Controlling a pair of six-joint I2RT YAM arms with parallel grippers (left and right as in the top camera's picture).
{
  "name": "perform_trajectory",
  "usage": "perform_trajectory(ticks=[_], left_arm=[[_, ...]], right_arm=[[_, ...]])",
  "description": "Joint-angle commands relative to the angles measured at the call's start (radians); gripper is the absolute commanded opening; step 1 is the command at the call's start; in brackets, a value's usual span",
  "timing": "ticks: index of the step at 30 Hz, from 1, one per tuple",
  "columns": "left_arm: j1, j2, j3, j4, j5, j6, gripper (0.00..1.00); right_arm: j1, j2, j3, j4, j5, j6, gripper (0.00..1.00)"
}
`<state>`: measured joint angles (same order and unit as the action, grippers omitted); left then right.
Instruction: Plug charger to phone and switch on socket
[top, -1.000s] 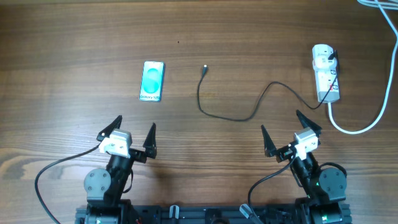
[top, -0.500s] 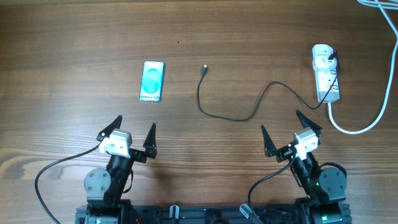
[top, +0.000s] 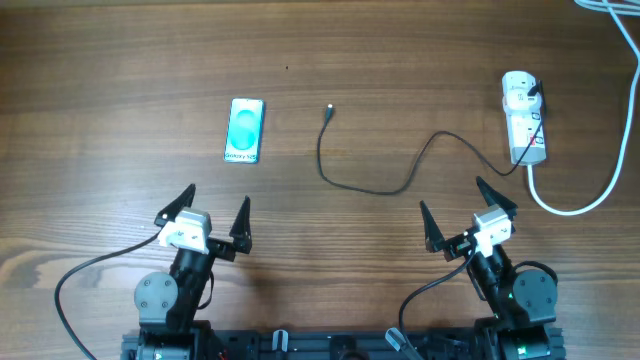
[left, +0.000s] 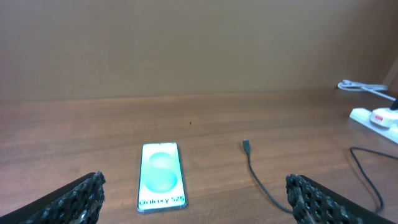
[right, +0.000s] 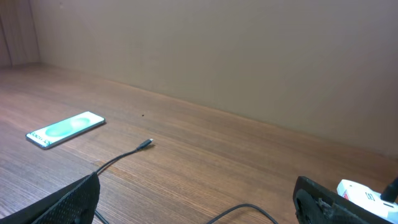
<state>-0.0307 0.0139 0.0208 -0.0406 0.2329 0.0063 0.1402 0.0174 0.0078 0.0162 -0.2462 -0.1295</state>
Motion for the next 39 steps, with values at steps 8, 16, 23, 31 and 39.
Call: perform_trajectory(ticks=[8, 16, 23, 31, 39], left_arm=[[0.0, 0.05, 0.074, 0.041, 0.04, -0.014, 1.0], [0.0, 0.427, 0.352, -0.013, 0.092, -0.01, 1.0], [0.0, 0.829, 0.727, -0.31, 0.092, 0.072, 1.0], [0.0, 1.276, 1.159, -0.66, 0.092, 0.096, 1.0], [-0.011, 1.611, 1.439, -0.911, 0.006, 0.121, 1.0]], right_arm=[[-0.004, -0.01, -0.003, 0.005, 0.002, -0.002, 1.0], [-0.004, -0.01, -0.003, 0.005, 0.002, -0.002, 1.0], [-0.004, -0.01, -0.003, 0.005, 0.002, -0.002, 1.0], [-0.004, -0.01, -0.003, 0.005, 0.002, -0.002, 1.0], [-0.004, -0.01, -0.003, 0.005, 0.002, -0.002, 1.0]])
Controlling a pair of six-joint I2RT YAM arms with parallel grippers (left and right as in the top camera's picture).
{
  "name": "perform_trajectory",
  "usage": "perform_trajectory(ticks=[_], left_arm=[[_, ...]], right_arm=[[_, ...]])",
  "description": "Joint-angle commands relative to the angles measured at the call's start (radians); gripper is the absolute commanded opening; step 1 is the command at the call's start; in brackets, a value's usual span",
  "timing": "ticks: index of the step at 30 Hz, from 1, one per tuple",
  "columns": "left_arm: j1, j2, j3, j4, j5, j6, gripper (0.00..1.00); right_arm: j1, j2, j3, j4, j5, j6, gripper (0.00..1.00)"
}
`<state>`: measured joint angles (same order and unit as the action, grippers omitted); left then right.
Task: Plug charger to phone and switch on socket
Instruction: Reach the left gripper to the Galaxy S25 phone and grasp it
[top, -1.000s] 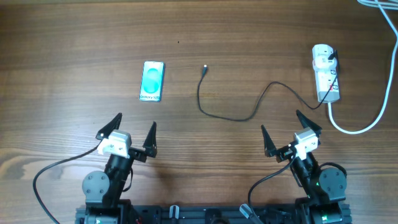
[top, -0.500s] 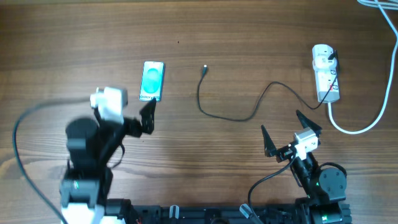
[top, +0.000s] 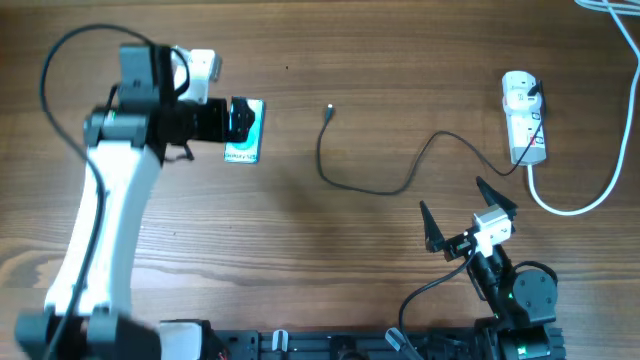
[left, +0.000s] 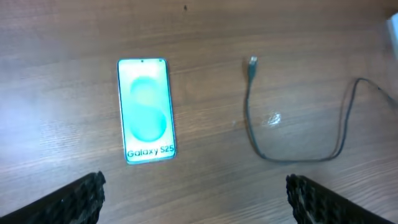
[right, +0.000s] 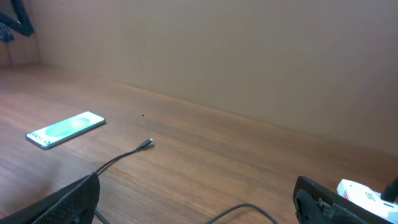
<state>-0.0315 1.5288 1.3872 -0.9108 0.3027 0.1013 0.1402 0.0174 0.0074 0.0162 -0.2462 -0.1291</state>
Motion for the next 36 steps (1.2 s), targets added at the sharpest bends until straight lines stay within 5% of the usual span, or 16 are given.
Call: perform_trajectory(ticks=[1, 6, 14, 18, 22, 26, 36], left_arm=[[-0.015, 0.131, 0.08, -0.05, -0.094, 0.026, 1.0], [-0.037, 0.254, 0.08, -0.058, -0.211, 0.026, 1.0], [-0.052, 0.337, 0.08, 0.032, -0.08, 0.031, 1.0], [-0.053, 0.341, 0.079, 0.153, -0.06, -0.056, 1.0], [-0.082, 0.357, 0.082, 0.201, -0.232, -0.058, 0.92], [-0.117, 0.383, 0.13, 0.177, -0.375, -0.057, 0.96], [-0.135, 0.509, 0.233, 0.052, -0.375, -0.056, 1.0]], right_arm=[[-0.004, -0.01, -0.002, 0.005, 0.002, -0.002, 1.0], [-0.004, -0.01, -0.002, 0.005, 0.002, -0.002, 1.0], [-0.004, -0.01, -0.002, 0.005, 0.002, -0.002, 1.0], [-0.004, -0.01, -0.002, 0.005, 0.002, -0.002, 1.0], [-0.004, -0.01, -0.002, 0.005, 0.002, -0.002, 1.0], [-0.004, -0.01, -0.002, 0.005, 0.002, -0.002, 1.0], [-0.004, -0.01, -0.002, 0.005, 0.002, -0.002, 1.0]])
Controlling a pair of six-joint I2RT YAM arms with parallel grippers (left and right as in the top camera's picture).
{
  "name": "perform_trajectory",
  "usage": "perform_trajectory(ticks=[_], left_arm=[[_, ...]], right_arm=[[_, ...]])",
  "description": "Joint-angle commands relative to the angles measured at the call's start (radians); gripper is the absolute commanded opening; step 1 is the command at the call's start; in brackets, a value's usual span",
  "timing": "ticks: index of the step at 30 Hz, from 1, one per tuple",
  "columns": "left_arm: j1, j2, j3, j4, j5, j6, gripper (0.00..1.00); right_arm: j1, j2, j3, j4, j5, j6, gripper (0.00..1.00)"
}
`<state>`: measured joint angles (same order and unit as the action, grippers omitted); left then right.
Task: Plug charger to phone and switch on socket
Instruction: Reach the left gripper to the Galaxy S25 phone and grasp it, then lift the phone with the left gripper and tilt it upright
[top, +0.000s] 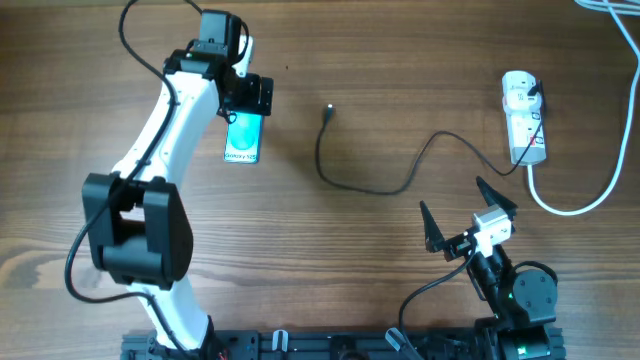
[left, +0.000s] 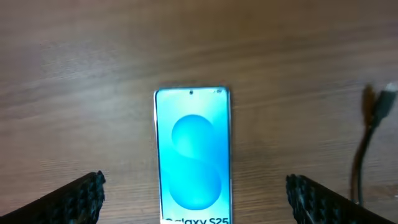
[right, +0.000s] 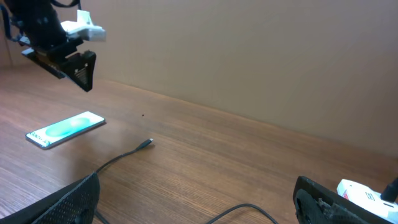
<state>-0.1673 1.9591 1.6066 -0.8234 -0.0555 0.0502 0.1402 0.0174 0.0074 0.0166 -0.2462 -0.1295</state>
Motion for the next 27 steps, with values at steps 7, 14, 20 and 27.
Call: perform_trajectory(ticks=[7, 14, 20, 27], left_arm=[[0.001, 0.135, 0.013, -0.054, 0.091, -0.006, 1.0], [0.0, 0.171, 0.012, 0.005, 0.065, -0.04, 1.0], [0.0, 0.192, 0.01, 0.01, -0.008, -0.04, 1.0], [0.0, 0.241, 0.01, -0.003, -0.017, -0.035, 1.0]], right_arm=[[-0.004, -0.01, -0.002, 0.004, 0.002, -0.002, 1.0], [-0.004, -0.01, -0.002, 0.004, 0.002, -0.002, 1.0], [-0.004, -0.01, -0.002, 0.004, 0.002, -0.002, 1.0], [-0.004, -0.01, -0.002, 0.004, 0.002, -0.002, 1.0]])
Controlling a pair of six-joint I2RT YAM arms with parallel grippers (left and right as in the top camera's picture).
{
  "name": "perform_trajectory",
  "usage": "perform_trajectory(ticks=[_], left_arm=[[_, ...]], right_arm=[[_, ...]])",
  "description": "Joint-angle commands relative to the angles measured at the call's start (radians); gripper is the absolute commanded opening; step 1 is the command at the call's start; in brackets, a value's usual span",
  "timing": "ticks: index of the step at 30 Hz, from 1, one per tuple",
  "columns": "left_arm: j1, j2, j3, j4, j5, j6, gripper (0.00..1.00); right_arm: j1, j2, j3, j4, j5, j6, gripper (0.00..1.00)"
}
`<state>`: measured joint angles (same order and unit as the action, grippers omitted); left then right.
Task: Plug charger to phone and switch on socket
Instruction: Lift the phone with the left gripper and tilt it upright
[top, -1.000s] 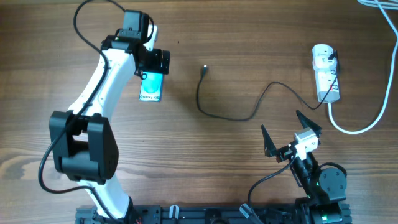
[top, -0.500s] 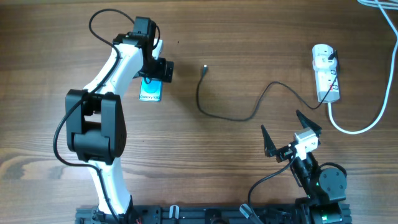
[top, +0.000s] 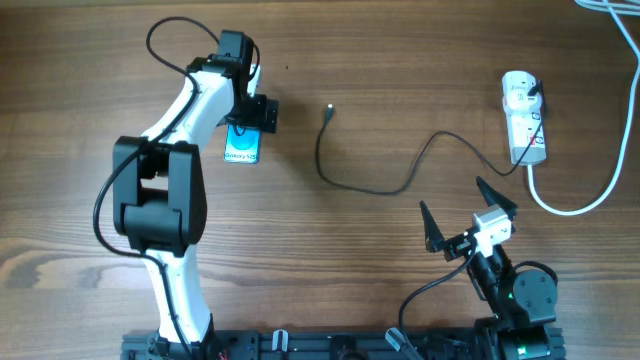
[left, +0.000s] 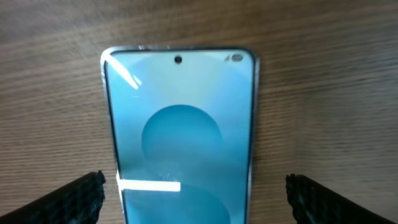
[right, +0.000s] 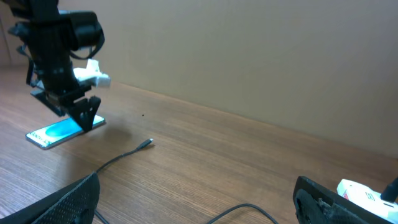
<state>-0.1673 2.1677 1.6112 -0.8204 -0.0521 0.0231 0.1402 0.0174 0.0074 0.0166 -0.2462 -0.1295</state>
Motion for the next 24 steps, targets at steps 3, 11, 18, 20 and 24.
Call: perform_trajectory(ticks=[3, 11, 18, 20, 24], left_arm=[[0.0, 0.037, 0.005, -0.006, -0.021, -0.008, 1.0], [0.0, 0.037, -0.008, -0.005, -0.019, -0.009, 1.0], [0.0, 0.037, -0.035, -0.007, 0.012, -0.036, 1.0], [0.0, 0.037, -0.035, -0.006, 0.038, -0.04, 0.98], [0.0, 0.037, -0.035, -0.006, 0.04, -0.058, 0.92]], right_arm=[[-0.004, -0.01, -0.002, 0.004, 0.002, -0.002, 1.0], [-0.004, -0.01, -0.002, 0.004, 0.002, -0.002, 1.0], [-0.004, -0.01, -0.002, 0.004, 0.002, -0.002, 1.0], [-0.004, -0.01, -0.002, 0.004, 0.002, -0.002, 1.0], [-0.004, -0.01, -0.002, 0.004, 0.002, -0.001, 1.0]])
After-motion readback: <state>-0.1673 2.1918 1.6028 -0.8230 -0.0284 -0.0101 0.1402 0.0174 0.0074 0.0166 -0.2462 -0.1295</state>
